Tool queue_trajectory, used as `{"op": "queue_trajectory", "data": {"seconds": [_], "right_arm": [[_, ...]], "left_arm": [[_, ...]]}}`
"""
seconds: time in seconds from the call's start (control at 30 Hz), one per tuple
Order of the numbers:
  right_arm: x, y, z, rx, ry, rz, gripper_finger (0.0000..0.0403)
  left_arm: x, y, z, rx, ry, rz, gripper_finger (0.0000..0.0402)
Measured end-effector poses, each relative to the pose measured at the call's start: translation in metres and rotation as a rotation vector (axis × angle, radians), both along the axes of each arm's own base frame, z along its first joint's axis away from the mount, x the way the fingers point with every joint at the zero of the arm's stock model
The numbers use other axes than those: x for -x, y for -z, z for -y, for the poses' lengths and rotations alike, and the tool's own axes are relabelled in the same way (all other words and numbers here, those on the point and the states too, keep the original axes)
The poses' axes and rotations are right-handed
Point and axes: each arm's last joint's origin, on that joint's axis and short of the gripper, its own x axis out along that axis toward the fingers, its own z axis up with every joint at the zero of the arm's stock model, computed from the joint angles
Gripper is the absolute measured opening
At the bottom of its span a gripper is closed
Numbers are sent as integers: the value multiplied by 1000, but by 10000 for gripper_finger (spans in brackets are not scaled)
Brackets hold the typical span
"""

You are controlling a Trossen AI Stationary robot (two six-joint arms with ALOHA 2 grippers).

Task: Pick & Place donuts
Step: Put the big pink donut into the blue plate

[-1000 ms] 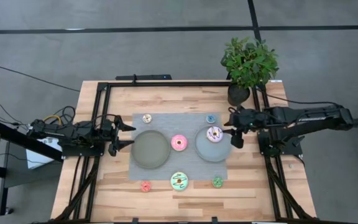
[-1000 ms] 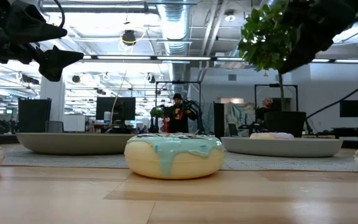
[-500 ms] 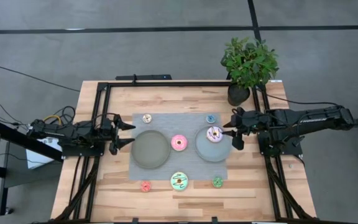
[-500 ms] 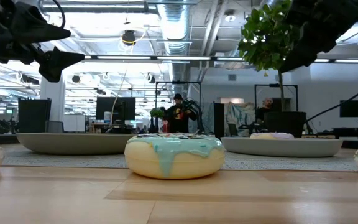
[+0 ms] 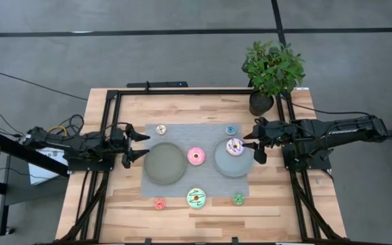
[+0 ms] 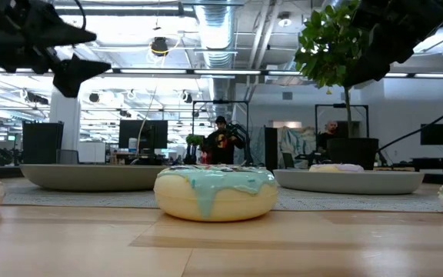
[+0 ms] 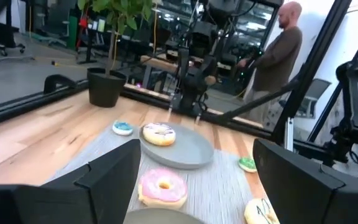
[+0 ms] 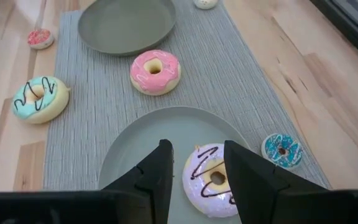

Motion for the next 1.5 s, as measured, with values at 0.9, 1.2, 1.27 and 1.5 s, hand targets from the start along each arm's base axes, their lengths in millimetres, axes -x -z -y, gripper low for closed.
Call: {"op": "queue_trajectory", "data": {"seconds": [0.9,1.2,1.27,1.5], "right_arm": [[1,-1,-19,14,-90,19,133],[1,-2,-24,23,-110,21,133],[1,-2,-24,23,-110,21,133],[2,-1,-24,36,-119,14,134]], "left_arm": [[-194,-34,16,-177,-113,-863,304],[-246,-16,4,-194,-61,-1063,304],[-252,-13,0,-182,-35,-1070,304],[-258,-13,-14,-144,-19,-1072,304]]}}
